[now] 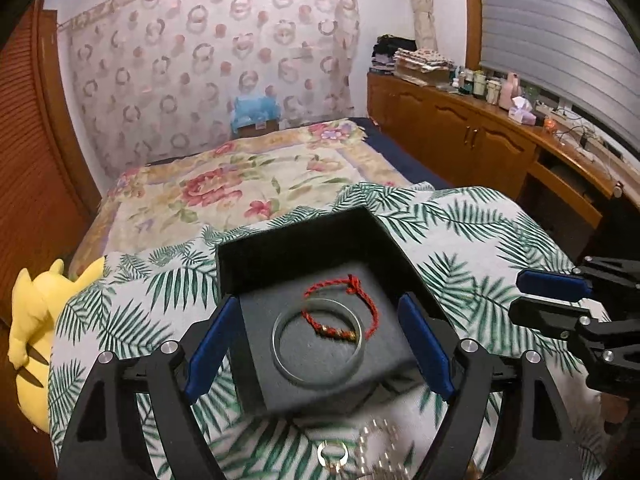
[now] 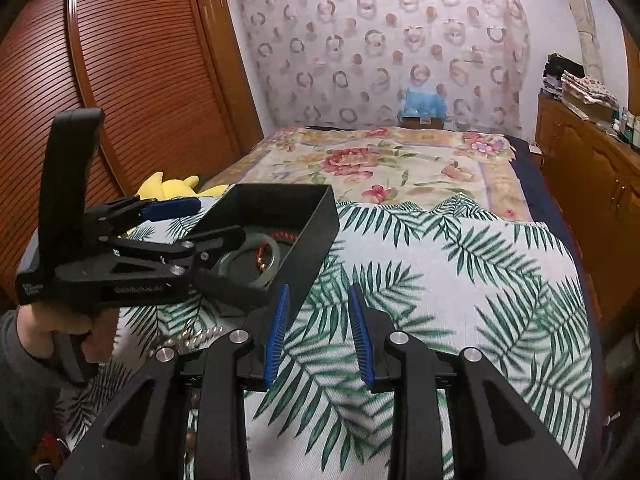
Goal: Organize jewelry
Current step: 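Lower the red bracelet into the black box while the left tool drops the bangle in, then grasp the silver bangle from the pile with the left tool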
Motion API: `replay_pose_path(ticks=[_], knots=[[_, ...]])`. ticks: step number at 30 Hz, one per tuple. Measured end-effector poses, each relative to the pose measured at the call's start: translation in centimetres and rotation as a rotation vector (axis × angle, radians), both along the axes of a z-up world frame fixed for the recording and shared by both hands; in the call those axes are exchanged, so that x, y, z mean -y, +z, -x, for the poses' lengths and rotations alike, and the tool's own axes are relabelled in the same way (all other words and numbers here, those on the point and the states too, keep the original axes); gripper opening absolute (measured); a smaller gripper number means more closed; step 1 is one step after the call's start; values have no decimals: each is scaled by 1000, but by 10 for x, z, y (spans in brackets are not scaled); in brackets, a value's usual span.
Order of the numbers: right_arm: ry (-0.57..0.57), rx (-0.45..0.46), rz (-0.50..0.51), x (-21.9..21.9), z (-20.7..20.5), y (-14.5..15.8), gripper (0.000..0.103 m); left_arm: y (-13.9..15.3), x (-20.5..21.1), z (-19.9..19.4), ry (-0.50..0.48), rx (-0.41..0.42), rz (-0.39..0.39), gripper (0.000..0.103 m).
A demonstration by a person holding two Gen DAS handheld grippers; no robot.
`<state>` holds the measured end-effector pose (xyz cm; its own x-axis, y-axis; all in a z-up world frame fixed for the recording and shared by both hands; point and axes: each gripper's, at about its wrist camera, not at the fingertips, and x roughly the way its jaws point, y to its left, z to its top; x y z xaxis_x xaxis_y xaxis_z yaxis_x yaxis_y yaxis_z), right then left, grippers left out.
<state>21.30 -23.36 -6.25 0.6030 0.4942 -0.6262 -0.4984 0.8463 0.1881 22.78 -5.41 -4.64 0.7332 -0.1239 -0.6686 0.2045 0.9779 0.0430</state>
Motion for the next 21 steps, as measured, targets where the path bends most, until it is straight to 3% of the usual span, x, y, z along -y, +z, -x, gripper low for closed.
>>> replay_pose_path(ticks=[13, 21], knots=[[19, 17, 7, -9, 88, -13, 33, -11, -23, 86, -24, -25, 46, 79], [13, 17, 33, -8, 115, -20, 37, -32, -15, 93, -20, -91, 74, 79]])
